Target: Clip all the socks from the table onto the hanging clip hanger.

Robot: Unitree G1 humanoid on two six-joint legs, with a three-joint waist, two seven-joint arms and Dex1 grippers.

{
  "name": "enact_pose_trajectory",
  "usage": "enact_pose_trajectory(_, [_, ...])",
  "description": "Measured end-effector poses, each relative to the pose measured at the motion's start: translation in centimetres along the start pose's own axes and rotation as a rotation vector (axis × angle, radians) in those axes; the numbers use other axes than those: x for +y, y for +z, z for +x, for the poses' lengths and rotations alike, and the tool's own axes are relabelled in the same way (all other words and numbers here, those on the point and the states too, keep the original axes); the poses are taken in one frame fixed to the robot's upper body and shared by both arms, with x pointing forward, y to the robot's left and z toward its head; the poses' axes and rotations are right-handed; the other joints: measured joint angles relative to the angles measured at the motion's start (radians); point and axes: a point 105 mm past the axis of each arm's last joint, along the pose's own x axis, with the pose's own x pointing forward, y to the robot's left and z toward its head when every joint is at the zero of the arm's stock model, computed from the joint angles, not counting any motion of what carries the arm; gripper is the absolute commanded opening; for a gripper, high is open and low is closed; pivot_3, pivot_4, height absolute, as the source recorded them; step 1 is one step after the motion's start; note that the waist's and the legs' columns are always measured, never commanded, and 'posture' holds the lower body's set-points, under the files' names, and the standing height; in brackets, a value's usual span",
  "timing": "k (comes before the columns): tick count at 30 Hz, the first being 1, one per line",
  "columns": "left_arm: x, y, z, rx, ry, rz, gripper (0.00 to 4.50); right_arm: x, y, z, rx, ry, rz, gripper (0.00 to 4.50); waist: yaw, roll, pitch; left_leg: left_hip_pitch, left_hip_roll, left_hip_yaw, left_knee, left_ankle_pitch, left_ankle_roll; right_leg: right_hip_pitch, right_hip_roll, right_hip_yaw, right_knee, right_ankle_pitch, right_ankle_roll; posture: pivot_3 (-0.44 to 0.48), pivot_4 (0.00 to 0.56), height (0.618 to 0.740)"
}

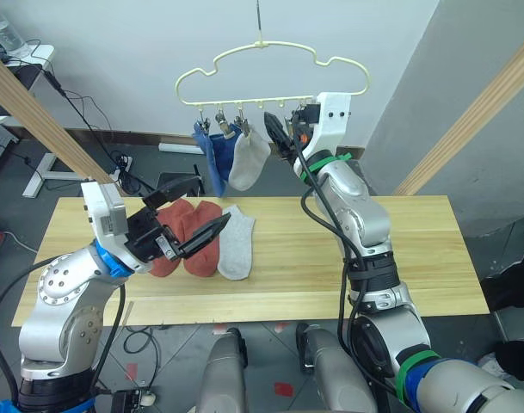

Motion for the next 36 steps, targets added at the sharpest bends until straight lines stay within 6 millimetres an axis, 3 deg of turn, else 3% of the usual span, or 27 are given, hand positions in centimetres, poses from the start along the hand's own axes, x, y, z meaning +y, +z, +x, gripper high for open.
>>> enact_pose_trajectory(3, [0.0,0.0,0.0,0.0,-0.001,0.0,4.5,-0.3,0.1,0.0,-0.003,-0.013,0.01,0.78,0.0,0.0,0.0,0.0,0.0,0.0,0.0,0.0,0.0,0.0,0.0,0.0,0.0,0.0,0.0,0.019,0.316,0.74])
enact_pose_trajectory(6, [0.0,0.0,0.0,-0.001,-0.003,0.0,4.5,-0.5,0.0,-0.1,0.0,-0.021,0.015,0.1,0.0,0.0,0.0,0.0,0.0,0.0,0.0,0.0,0.0,0.0,0.0,0.0,0.0,0.0,0.0,0.018,0.319,0.74])
enact_pose_trajectory(15, [-0.1,-1.2,0.0,0.051,0.014,0.002,4.5,-1.0,0.3,-0.9,0.045,0.033,0.02,0.06,0.0,0.0,0.0,0.0,0.0,0.0,-0.001,0.0,0.0,0.0,0.0,0.0,-0.001,0.0,0.0,-0.003,0.329,0.74])
enact_pose_trajectory(21, [1.1,-8.5,-0.7,0.361,0.18,-0.097,4.5,-1.2,0.5,-2.1,0.141,0.167,0.058,0.06,-0.002,0.001,0.001,0.0,0.0,0.0,-0.001,0.0,0.0,0.0,0.0,0.0,-0.001,0.0,0.0,-0.013,0.332,0.74])
enact_pose_trajectory(26, [1.3,-10.8,0.3,0.433,0.201,-0.088,4.5,-1.5,0.3,-2.6,0.191,0.215,0.062,0.06,-0.002,0.002,0.001,0.0,0.0,0.001,-0.001,0.0,0.0,-0.001,0.0,0.0,0.0,0.0,0.0,-0.044,0.335,0.74])
enact_pose_trajectory(29, [2.3,-13.3,1.2,0.495,0.253,-0.109,4.5,-1.7,0.5,-2.8,0.21,0.244,0.053,0.06,-0.002,0.002,0.001,-0.001,0.0,0.001,0.0,0.0,0.0,-0.001,0.0,0.001,0.0,0.0,0.0,-0.048,0.335,0.74])
enact_pose_trajectory(36, [2.9,-17.2,4.0,0.628,0.185,-0.006,4.5,-1.7,1.1,-2.6,0.226,0.261,0.105,0.06,-0.003,0.002,0.001,-0.003,0.0,0.0,0.0,0.0,0.0,-0.003,0.001,0.0,0.0,0.0,0.0,-0.078,0.334,0.74])
